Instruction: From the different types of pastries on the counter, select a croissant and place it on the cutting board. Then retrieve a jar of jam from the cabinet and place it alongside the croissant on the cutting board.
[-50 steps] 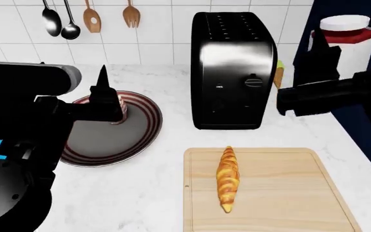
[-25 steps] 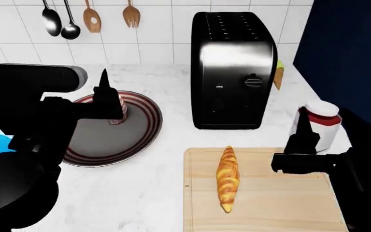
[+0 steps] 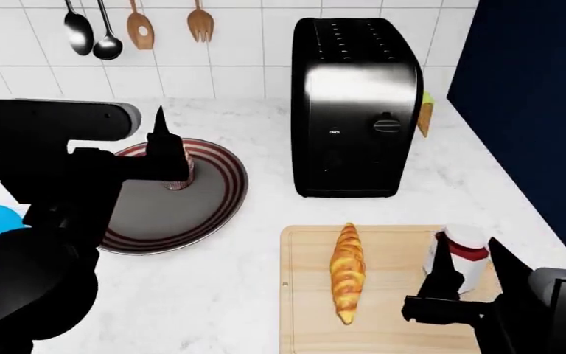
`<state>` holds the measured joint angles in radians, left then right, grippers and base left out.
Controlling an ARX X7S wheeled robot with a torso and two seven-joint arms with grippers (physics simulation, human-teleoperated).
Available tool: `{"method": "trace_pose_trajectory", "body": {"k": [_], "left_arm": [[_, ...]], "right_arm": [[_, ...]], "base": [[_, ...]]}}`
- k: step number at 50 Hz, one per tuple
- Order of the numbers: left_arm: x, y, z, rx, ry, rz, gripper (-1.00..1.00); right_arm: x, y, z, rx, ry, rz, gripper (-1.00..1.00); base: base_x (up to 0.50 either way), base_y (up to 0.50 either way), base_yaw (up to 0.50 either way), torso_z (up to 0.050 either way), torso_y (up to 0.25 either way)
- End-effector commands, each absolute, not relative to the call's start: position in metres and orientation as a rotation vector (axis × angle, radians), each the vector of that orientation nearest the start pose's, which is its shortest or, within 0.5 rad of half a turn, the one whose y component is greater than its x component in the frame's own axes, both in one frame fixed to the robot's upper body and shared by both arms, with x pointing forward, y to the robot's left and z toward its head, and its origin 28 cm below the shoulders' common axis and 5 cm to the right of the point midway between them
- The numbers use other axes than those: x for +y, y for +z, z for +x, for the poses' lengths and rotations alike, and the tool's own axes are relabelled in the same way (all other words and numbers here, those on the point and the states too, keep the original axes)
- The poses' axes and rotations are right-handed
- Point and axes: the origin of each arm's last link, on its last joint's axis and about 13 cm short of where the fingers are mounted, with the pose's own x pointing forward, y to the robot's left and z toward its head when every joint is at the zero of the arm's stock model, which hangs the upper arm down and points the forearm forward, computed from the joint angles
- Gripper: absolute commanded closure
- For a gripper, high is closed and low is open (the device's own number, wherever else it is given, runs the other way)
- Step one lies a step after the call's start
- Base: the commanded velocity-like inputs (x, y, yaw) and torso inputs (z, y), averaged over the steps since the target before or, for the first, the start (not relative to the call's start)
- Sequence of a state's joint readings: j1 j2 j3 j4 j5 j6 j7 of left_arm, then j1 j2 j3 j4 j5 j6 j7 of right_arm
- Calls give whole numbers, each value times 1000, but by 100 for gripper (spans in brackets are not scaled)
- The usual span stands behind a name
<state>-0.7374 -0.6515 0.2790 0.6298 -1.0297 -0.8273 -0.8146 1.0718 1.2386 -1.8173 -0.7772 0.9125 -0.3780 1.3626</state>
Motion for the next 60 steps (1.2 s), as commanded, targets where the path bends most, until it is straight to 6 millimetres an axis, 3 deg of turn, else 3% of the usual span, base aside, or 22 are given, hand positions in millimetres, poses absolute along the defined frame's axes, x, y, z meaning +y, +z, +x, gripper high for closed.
{"method": "trace_pose_trajectory", "body": {"k": [1, 14, 26, 27, 48, 55, 60], "left_arm": [[228, 236, 238, -174, 37, 78, -100], [228, 235, 238, -172, 35, 81, -100], [228, 234, 238, -172, 36, 82, -100], [228, 234, 239, -172, 37, 82, -100], [229, 237, 236, -179, 40, 82, -100], [229, 238, 227, -210, 17, 82, -100], [228, 245, 213, -250, 3, 73, -100]], "right_arm": [[-128, 152, 141, -20, -120, -22, 100], [-122, 138, 133, -191, -166, -168, 100], [-122, 133, 133, -196, -149, -165, 100], [-123, 132, 133, -195, -149, -164, -100], [-123, 140, 133, -187, -140, -129, -100], [-129, 177, 133, -277, -185, -99, -100], [-123, 207, 144, -380, -167, -121, -100]], "base": [[0, 0, 0, 0, 0], [0, 0, 0, 0, 0], [0, 0, 0, 1, 0], [0, 0, 0, 0, 0], [0, 0, 0, 0, 0], [0, 0, 0, 0, 0], [0, 0, 0, 0, 0]]}}
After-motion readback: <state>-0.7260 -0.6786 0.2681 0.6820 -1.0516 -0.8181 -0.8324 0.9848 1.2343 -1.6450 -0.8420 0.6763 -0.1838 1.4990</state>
